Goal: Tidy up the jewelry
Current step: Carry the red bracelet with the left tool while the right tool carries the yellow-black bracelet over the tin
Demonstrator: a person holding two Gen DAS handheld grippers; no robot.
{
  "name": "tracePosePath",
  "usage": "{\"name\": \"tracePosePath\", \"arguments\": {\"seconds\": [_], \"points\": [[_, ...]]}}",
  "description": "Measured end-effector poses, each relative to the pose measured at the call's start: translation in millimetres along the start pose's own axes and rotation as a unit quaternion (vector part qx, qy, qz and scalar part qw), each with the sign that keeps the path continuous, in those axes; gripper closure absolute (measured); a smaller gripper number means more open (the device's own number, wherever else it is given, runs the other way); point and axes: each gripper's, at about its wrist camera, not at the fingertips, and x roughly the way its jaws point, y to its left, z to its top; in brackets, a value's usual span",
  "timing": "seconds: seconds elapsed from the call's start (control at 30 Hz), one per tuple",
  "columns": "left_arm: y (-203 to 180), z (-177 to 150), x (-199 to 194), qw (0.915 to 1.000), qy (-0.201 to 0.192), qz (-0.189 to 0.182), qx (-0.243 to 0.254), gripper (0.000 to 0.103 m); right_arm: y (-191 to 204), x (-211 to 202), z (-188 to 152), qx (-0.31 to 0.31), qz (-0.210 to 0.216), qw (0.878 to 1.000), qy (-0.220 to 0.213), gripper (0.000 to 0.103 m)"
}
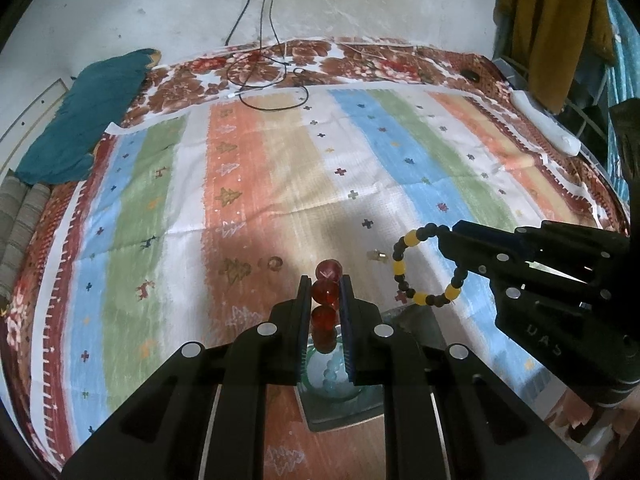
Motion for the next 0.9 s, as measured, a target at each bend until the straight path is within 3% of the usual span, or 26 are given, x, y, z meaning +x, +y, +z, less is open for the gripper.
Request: {"name": "tracePosePath", "arguments": {"seconds": [0.9], "points": [[4,-29,-31,0.9997,-0.022,-0.010,-0.005,0.090,24,-31,-35,-0.017,0.027,0.999,-0.002,0.090]]}}
